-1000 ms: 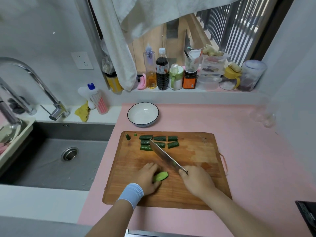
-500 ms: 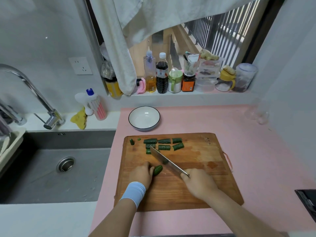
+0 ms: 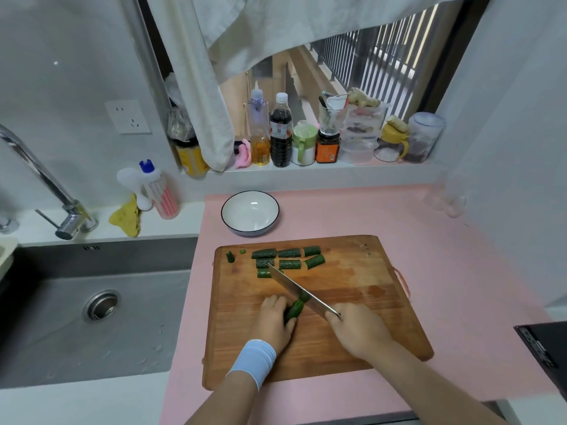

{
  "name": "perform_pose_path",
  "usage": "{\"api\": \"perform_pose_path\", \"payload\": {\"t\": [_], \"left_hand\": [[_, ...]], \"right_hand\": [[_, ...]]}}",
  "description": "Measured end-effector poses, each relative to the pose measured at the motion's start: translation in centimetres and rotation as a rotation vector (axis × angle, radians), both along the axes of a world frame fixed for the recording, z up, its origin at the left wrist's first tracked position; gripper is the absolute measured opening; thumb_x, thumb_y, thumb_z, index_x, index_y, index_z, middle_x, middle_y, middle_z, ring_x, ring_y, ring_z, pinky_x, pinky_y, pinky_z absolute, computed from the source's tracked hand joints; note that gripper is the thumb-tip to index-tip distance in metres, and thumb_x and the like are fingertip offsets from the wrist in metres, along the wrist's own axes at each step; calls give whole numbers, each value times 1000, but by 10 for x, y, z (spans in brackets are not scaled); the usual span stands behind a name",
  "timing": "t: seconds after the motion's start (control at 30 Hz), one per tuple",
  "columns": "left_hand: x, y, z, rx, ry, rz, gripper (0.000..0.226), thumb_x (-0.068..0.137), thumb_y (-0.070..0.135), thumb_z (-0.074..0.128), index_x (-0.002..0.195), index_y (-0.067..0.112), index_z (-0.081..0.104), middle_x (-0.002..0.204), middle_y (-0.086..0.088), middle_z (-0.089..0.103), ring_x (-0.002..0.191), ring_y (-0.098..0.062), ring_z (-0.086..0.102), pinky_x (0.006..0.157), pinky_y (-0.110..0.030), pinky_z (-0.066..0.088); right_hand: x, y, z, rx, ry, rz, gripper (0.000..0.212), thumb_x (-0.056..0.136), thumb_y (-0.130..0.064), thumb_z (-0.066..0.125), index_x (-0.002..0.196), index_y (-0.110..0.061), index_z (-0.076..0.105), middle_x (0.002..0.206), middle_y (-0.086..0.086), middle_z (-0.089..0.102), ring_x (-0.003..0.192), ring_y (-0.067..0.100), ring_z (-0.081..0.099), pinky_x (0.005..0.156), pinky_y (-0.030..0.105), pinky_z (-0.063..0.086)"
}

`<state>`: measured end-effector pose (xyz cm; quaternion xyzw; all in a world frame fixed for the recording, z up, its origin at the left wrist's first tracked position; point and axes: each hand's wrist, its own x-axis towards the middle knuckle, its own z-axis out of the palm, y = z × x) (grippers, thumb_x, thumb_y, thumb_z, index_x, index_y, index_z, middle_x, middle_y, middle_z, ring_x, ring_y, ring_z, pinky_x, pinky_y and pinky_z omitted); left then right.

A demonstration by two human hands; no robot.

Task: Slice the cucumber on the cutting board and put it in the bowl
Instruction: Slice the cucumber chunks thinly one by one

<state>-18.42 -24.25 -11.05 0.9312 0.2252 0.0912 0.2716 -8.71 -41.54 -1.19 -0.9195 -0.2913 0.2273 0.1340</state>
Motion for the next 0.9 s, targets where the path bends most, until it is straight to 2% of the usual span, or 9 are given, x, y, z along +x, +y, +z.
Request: {"api": "perform_pose_path", "payload": {"t": [0.13,0.27,0.37,0.53,0.7,0.8,0.9], "left_hand": [[5,-12,-4,44,-44,19,16,86,26,61,95,15,56,101,1,50,97,-16,44,87,-27,41],[8,-13,-10,101,-139,-9,8,82,15,69,89,12,65,91,0,53,86,-18,49,78,-31,49],[11,-13,-12,121,-184,-39,6,80,10,69,86,13,67,86,1,53,83,-18,51,75,-32,50],[11,-15,-6,114,-206,-36,13,77,5,70,86,15,69,88,2,58,85,-15,50,78,-25,46],[15,-19,-1,111,-219,4,25,73,3,72,95,14,72,100,-2,68,97,-12,52,92,-17,42],[15,-20,0,96,-195,14,25,75,5,70,97,16,71,103,-1,67,99,-13,53,93,-11,35],[15,-20,0,87,-171,19,22,78,6,66,97,16,70,105,2,66,99,-15,54,92,-15,39]], "right_hand": [[6,-4,1,6,-13,46,30,102,-42,41,91,-27,65,79,-8,66,74,15,62,67,32,51],[9,-6,-2,27,-19,81,28,103,-38,41,91,-26,63,79,-7,64,73,17,59,64,32,47],[8,-7,-5,35,-22,116,27,103,-37,39,96,-27,62,86,-4,67,82,22,64,71,34,51],[4,-9,-7,52,-108,173,33,104,-39,35,126,-31,59,98,1,72,90,27,67,75,36,52],[0,-9,-7,29,-123,211,33,103,-36,36,131,-36,54,98,2,72,92,31,67,76,38,52],[2,-13,-8,16,-119,207,32,103,-35,36,129,-33,56,98,1,71,91,29,67,74,37,51],[3,-17,-8,17,-113,204,33,103,-36,36,129,-33,56,100,1,71,91,27,67,75,36,53]]}}
